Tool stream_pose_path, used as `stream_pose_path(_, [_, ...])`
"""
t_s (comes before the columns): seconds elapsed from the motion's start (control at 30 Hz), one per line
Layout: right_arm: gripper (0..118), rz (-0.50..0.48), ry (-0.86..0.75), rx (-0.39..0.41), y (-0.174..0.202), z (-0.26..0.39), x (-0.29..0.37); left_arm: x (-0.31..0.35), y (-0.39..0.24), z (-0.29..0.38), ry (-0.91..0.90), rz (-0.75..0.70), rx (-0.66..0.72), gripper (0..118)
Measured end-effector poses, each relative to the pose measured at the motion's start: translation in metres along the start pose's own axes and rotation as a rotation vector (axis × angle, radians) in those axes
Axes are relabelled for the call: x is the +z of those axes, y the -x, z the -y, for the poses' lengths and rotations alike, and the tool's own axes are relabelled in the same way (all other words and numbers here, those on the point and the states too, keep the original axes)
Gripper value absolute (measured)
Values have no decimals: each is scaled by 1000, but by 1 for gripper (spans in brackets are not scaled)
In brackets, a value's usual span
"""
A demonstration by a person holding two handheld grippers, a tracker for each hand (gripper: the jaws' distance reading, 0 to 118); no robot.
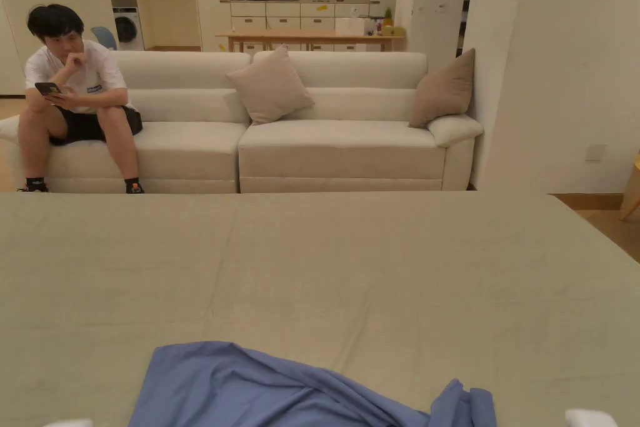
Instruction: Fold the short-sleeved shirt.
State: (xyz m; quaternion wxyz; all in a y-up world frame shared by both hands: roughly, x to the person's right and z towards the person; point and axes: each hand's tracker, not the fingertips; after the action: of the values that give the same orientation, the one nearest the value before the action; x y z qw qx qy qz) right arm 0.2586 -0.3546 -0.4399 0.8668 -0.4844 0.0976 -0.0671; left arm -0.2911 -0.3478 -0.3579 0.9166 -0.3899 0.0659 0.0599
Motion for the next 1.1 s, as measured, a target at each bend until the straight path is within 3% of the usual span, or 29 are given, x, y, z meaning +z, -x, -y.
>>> stream_pose_path(0.13, [9,66,58,54,-6,44,-4,10,13,45,80,-19,6,10])
stream_pose_path(0.23, [9,52,85,90,-4,73,-10,3,23,72,172,-8,74,10])
stream_pose_path(0.27, [19,39,79,105,-4,79,-11,-1,25,78,211,4,68,10])
stream_pose_path(0.3, [37,36,58,107,-4,85,-7,-4,26,83,220,16,59,11])
stream_pose_path(0.33, [65,16,45,96,-7,86,-5,-6,28,86,247,34,64,19])
stream_pose_path(0.37, [105,-8,39,59,-9,85,1,-1,28,87,248,1,59,44])
stream_pose_path(0.4, [117,-25,56,17,-13,81,10,4,31,87,233,-28,71,74])
stream_pose_path(0.43, [117,-36,49,-13,-15,78,22,10,38,84,214,-37,98,99])
stream_pose_path(0.47, [115,-51,-48,-42,-19,73,45,19,46,79,192,-12,160,110])
stream_pose_path(0.6, [115,-45,-405,-52,-11,58,141,76,67,44,-1,108,391,109])
stream_pose_path(0.7, [116,-73,-582,-110,1,65,191,127,61,25,-143,133,345,108])
stream_pose_path(0.73, [114,-76,-568,-120,5,68,198,138,60,23,-190,155,300,103])
stream_pose_path(0.77, [108,-67,-604,-130,8,74,204,153,47,21,-238,133,262,77])
stream_pose_path(0.8, [91,-41,-648,-120,12,81,208,159,42,18,-257,64,219,42])
stream_pose_path(0.83, [56,0,-652,-112,21,85,210,161,38,16,-269,17,186,2])
stream_pose_path(0.87, [3,30,-638,-114,23,87,208,163,35,13,-290,18,170,0])
stream_pose_path(0.97, [0,3,-603,-114,21,90,203,153,28,-5,-264,85,197,0])
stream_pose_path(1.1, [0,-17,-579,-180,16,86,191,114,21,-48,-239,107,169,0])
